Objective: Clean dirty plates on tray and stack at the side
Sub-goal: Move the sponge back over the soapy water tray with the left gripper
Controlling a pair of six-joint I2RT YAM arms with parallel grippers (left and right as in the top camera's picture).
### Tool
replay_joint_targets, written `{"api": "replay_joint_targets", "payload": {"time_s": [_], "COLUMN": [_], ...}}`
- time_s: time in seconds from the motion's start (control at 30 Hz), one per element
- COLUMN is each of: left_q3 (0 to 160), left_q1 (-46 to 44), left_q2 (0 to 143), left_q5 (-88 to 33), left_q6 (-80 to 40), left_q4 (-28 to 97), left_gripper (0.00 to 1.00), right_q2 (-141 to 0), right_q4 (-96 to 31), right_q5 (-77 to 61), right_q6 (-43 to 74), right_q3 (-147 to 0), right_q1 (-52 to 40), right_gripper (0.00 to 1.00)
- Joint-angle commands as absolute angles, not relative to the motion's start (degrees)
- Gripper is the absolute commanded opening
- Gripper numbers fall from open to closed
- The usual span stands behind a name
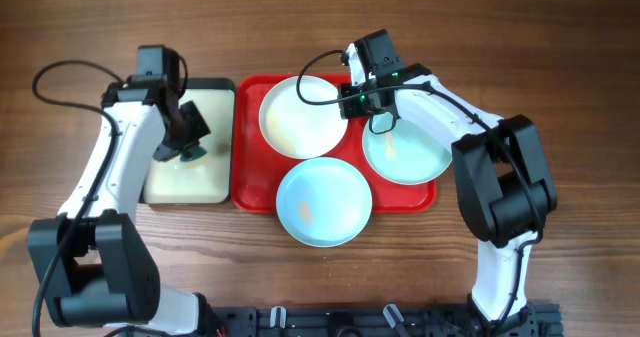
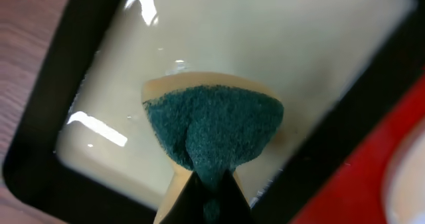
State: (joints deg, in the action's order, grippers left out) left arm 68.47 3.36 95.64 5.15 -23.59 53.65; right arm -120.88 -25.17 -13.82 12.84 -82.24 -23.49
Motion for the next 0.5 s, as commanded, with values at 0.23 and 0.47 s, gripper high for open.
{"api": "replay_joint_targets", "payload": {"time_s": [0.23, 0.47], "left_q3": [60.05, 59.88], "left_q1": [7.55, 8.64], "left_q2": [95.48, 95.46], "left_q5": [7.6, 7.62], "left_q6": [-23.16, -23.16], "left_q4": [48.47, 48.84], "left_gripper": [0.04, 0.04], "right_q2": [-121.43, -121.43], "right_q4": [-24.88, -24.91], "right_q5": [-12.38, -12.38], "right_q6": [13.5, 13.47], "right_q3": [-82.91, -82.91], "right_q1": [-23.77, -23.77], "right_gripper": [0.04, 0.04]}}
